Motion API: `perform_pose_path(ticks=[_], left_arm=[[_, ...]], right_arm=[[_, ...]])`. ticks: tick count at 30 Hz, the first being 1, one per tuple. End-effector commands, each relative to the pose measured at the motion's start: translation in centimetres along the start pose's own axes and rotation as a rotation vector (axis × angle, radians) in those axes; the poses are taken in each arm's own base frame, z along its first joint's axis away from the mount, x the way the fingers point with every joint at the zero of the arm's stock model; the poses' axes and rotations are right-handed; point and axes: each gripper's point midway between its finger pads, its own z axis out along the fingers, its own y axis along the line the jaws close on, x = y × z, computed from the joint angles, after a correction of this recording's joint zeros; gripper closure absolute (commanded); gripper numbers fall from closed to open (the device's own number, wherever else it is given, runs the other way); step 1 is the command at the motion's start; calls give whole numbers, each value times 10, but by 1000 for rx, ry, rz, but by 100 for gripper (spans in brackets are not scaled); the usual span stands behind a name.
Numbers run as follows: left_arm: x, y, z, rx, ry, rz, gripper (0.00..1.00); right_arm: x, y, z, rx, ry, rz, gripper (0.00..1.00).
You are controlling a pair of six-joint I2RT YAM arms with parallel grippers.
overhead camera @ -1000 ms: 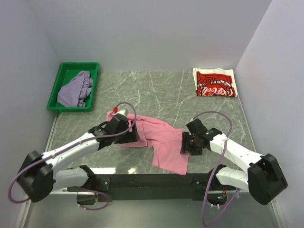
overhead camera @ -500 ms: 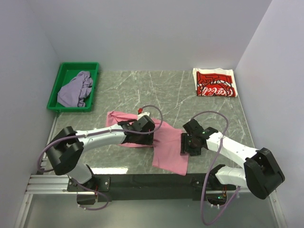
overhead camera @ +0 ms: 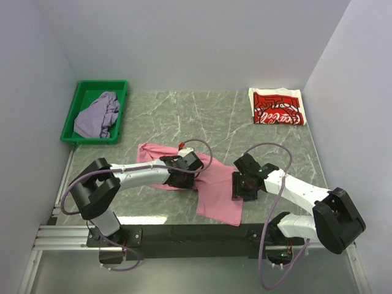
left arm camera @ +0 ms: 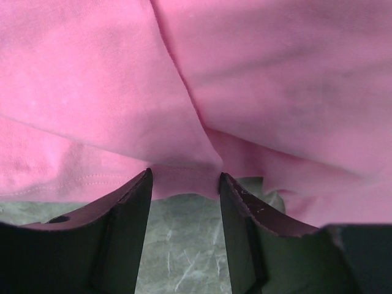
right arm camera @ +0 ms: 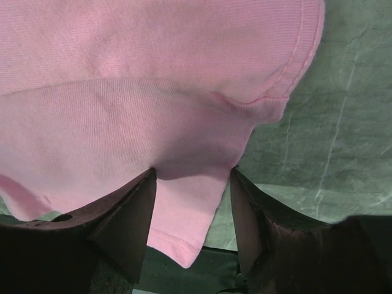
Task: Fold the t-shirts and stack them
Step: Flatten the tshirt out
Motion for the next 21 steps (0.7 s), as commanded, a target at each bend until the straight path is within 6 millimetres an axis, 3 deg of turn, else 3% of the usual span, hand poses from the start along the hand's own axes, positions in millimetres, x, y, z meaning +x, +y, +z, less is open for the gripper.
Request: perform_pose_path(ticks=[1, 5, 8, 9, 11, 13, 17, 21], left_arm=[[-14, -8, -1, -4, -32, -6, 47], [-15, -11, 1, 1, -30, 11, 56], [-20, -8, -5, -7, -54, 5, 82], [-23, -4, -8, -18, -69, 4, 99], [-30, 6, -20, -48, -104, 6, 99], [-42, 29, -28, -126, -152, 5, 99], [-68, 82, -60, -246, -239, -42, 99], [-97, 151, -92, -374, -326, -146, 99]], right_arm=[[-16, 11, -5, -19, -53, 2, 42], [-15, 12, -3, -18, -48, 2, 48], [-14, 12, -3, -19, -47, 4, 70], [-16, 10, -4, -11, -59, 9, 74], [-16, 9, -7, -7, -65, 17, 91], [-20, 5, -11, 10, -98, 30, 100], [-35, -5, -23, 44, -168, 68, 100], [-55, -13, -44, 50, -264, 125, 100]])
